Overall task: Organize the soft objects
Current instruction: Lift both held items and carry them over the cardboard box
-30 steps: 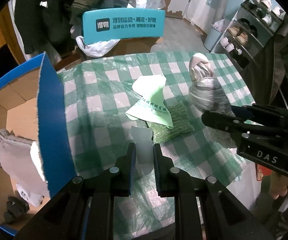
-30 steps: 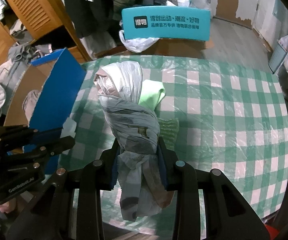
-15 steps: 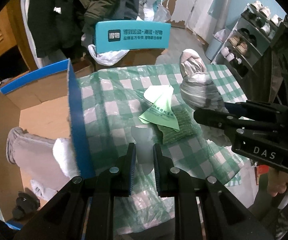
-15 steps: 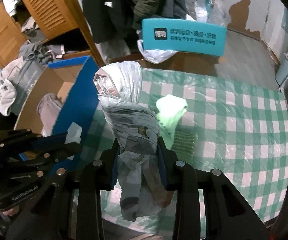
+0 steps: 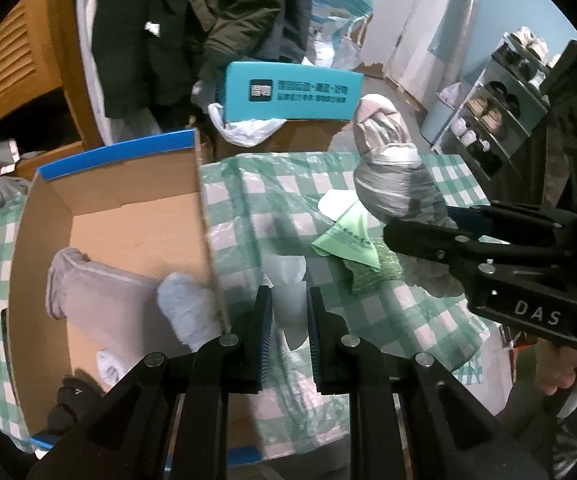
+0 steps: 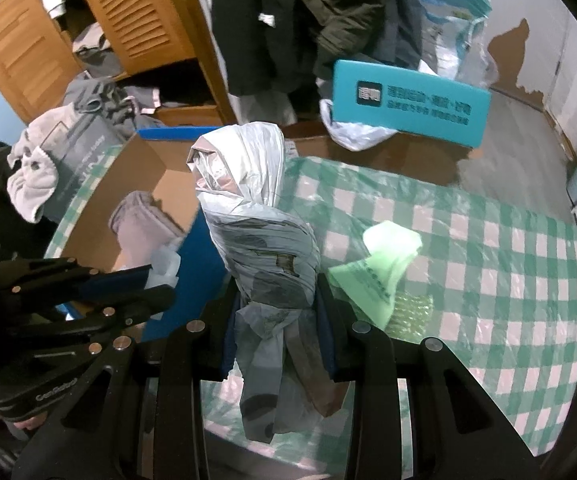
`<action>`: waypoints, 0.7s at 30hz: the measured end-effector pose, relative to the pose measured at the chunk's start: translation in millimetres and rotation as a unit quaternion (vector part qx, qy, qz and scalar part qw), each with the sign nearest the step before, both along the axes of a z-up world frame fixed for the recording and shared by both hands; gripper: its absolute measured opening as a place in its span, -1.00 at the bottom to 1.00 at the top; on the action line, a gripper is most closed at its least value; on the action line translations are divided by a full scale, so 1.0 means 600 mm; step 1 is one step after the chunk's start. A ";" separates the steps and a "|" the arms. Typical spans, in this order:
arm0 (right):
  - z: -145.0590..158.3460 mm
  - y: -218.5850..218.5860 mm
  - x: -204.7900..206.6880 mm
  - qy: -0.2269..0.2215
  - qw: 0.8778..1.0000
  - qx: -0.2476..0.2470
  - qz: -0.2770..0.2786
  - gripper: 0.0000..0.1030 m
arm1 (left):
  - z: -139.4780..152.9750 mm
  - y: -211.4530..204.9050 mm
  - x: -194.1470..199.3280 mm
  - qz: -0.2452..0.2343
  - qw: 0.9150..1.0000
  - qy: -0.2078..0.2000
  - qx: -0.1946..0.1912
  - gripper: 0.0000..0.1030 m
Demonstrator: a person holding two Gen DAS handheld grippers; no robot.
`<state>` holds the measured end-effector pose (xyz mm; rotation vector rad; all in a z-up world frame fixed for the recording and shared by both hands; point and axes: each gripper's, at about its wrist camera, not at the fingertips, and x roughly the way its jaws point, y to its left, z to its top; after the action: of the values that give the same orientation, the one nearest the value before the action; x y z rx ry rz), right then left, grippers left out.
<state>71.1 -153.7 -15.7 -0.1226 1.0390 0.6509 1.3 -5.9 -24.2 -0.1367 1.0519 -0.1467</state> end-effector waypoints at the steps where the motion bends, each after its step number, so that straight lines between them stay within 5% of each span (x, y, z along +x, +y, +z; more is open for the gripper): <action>1: 0.003 0.004 -0.002 -0.001 1.000 0.001 0.003 -0.38 | 0.001 0.006 -0.001 0.003 1.000 -0.001 0.000 -0.67; 21: 0.028 0.127 -0.017 -0.013 0.998 -0.002 0.054 -0.38 | 0.009 0.114 -0.028 0.064 0.998 -0.012 -0.004 -0.67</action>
<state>60.9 -77.6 1.1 -0.1909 1.0144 0.7425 -15.5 62.4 -18.7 -0.2096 1.0158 -0.0366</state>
